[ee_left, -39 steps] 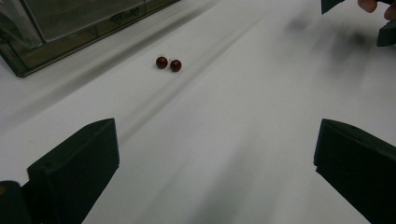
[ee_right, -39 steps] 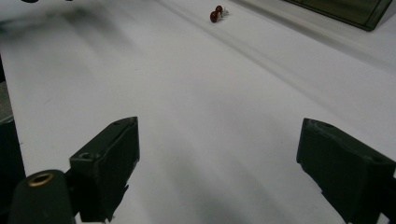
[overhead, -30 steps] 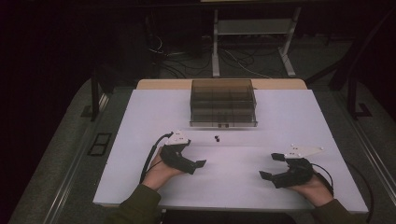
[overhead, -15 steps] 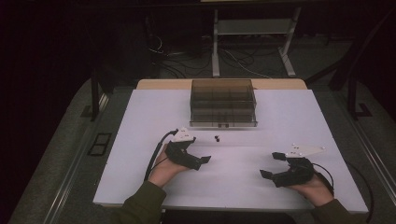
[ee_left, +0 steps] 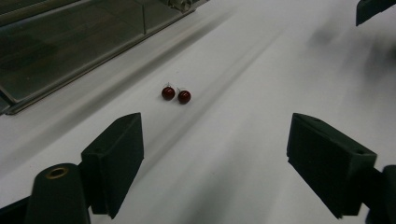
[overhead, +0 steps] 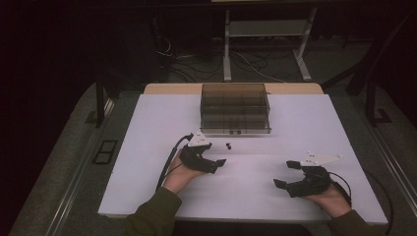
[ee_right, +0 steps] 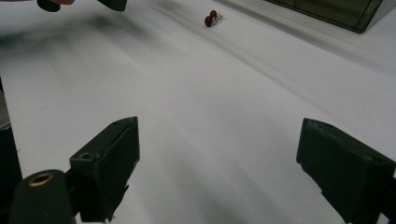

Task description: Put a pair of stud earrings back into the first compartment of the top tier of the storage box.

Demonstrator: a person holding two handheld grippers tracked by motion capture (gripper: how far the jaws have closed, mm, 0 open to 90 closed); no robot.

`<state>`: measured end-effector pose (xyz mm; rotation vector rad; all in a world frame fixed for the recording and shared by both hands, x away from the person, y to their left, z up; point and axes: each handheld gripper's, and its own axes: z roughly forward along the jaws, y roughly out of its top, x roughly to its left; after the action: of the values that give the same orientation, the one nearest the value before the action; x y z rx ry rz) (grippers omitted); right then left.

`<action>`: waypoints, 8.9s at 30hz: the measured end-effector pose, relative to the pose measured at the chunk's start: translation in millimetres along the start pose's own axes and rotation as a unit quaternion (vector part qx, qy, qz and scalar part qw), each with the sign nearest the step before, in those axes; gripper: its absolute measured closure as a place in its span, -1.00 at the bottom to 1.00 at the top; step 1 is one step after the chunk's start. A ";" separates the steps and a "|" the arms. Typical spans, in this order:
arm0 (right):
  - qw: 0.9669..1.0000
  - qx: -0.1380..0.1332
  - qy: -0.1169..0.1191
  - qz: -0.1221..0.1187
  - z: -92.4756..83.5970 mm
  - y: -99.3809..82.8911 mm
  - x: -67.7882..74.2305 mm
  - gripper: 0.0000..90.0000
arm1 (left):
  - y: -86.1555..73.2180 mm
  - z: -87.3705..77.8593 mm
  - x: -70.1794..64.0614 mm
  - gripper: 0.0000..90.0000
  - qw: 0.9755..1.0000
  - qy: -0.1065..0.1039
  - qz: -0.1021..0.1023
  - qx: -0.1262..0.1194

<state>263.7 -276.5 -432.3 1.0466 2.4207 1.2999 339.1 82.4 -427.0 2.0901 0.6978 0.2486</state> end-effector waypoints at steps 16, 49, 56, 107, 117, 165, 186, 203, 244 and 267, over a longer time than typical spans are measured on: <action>1.000 0.001 0.001 0.001 0.4 -0.3 -0.4 -0.72 | 12.4 21.8 -1.5 -0.04 1.000 0.003 0.019 0.004; 1.000 0.001 0.005 0.003 0.4 -0.7 0.3 -0.72 | 22.6 63.1 7.2 0.65 0.999 0.025 0.024 0.037; 1.000 0.000 0.005 0.003 0.4 -0.7 0.4 -0.72 | 23.4 67.5 9.0 0.68 0.999 0.025 0.025 0.037; 1.000 0.002 0.007 0.001 0.7 -0.8 0.7 -0.72 | 23.3 80.1 11.3 0.71 0.999 0.010 0.009 0.050; 1.000 0.002 0.006 0.000 0.2 -0.8 0.9 -0.72 | 23.5 77.4 11.4 0.75 0.999 0.000 0.004 0.052; 1.000 0.008 0.010 -0.004 1.6 -3.0 1.9 -0.72 | 47.3 11.1 15.3 0.74 0.995 -0.083 0.012 0.046; 1.000 0.007 0.008 -0.002 2.0 -3.9 0.7 -0.72 | 80.5 -7.2 30.4 0.74 0.995 -0.091 0.029 0.022; 1.000 0.011 0.010 0.001 2.3 -5.8 0.4 -0.72 | 95.6 -1.7 61.9 0.74 0.998 -0.057 0.013 -0.004; 1.000 0.014 0.009 0.002 2.6 -7.3 0.7 -0.71 | 82.4 -3.1 75.9 0.46 1.000 -0.013 -0.016 0.005; 1.000 0.012 0.008 0.001 2.1 -7.2 0.5 -0.71 | 71.1 -36.9 39.5 -0.02 0.999 -0.044 -0.004 -0.012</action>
<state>260.7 -277.5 -439.1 1.0499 2.4542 1.2884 383.5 98.8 -351.2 2.0621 0.6481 0.1584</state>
